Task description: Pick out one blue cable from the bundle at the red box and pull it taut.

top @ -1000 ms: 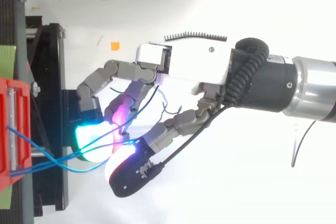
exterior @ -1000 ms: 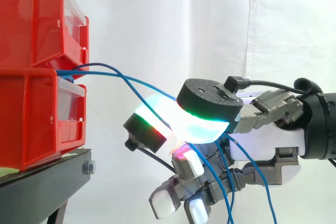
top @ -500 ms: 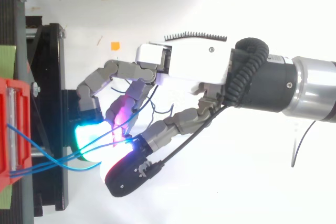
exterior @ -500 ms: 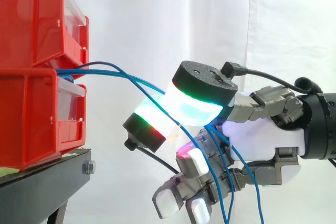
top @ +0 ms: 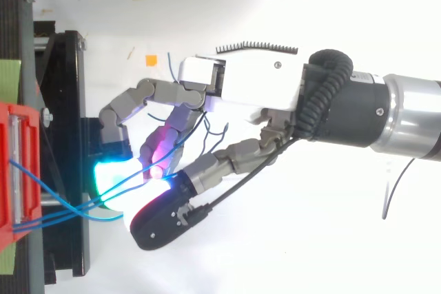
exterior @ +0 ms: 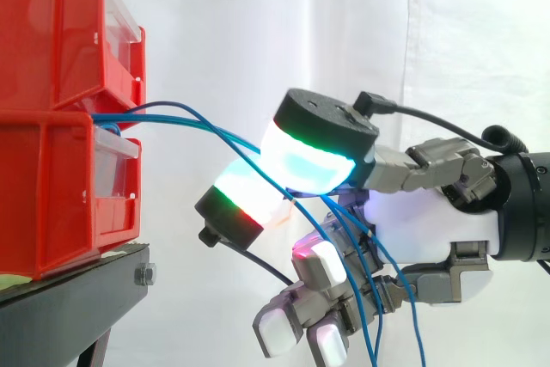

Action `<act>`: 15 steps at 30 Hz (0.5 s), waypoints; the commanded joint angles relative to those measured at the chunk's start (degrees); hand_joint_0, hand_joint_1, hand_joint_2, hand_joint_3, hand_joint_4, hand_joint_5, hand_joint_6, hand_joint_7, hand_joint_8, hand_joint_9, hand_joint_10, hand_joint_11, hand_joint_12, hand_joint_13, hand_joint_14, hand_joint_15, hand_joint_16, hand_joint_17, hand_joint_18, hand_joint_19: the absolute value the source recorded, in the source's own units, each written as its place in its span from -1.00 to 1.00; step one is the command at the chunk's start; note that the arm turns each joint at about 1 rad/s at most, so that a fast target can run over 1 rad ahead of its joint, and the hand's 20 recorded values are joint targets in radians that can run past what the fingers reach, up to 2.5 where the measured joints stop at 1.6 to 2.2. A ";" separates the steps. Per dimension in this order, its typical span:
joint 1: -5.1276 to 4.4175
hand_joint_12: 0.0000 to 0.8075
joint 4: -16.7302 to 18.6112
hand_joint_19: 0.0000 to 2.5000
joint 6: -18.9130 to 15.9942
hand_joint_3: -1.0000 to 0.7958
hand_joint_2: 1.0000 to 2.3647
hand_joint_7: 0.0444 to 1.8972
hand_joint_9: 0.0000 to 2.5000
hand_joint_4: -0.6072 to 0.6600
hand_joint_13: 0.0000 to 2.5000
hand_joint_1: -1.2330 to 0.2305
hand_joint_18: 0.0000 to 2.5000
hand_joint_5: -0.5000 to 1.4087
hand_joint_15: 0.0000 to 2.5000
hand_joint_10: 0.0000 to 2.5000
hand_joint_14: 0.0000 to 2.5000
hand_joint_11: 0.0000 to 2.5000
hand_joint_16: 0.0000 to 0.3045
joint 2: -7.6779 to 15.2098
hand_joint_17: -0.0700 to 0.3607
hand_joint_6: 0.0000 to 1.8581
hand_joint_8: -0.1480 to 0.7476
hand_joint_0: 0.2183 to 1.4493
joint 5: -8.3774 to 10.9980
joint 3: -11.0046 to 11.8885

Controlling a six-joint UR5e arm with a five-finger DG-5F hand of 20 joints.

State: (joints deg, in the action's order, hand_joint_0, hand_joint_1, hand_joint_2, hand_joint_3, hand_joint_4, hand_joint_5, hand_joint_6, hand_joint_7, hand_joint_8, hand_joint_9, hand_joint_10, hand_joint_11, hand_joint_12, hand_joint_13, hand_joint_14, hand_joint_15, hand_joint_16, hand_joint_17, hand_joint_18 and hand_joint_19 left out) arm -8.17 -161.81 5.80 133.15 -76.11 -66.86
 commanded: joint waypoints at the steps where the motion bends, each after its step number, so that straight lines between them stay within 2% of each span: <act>1: 0.00 0.04 0.00 -0.41 0.00 -0.44 -1.00 0.10 0.03 -0.11 -0.24 -0.17 -0.28 -0.54 -0.62 -0.98 -0.99 -0.52 -0.61 0.00 -0.05 -0.14 0.00 -0.56 0.00 -0.02; 10: 0.00 0.06 0.00 -0.40 0.00 -0.44 -1.00 0.10 0.04 -0.09 -0.23 -0.19 -0.26 -0.54 -0.62 -0.98 -0.99 -0.52 -0.60 0.00 -0.03 -0.15 0.00 -0.58 0.00 -0.02; 15: 0.00 0.06 0.00 -0.40 0.00 -0.44 -1.00 0.10 0.04 -0.11 -0.23 -0.03 -0.27 -0.54 -0.62 -0.98 -0.99 -0.51 -0.60 0.00 -0.03 -0.16 0.00 -0.57 -0.09 0.06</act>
State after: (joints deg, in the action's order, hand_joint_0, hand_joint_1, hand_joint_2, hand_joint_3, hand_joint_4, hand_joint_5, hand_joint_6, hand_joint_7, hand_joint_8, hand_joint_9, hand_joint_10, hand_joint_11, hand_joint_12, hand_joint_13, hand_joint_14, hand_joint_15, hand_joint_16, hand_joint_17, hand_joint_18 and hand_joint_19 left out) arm -8.17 -161.81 5.80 133.15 -76.16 -66.87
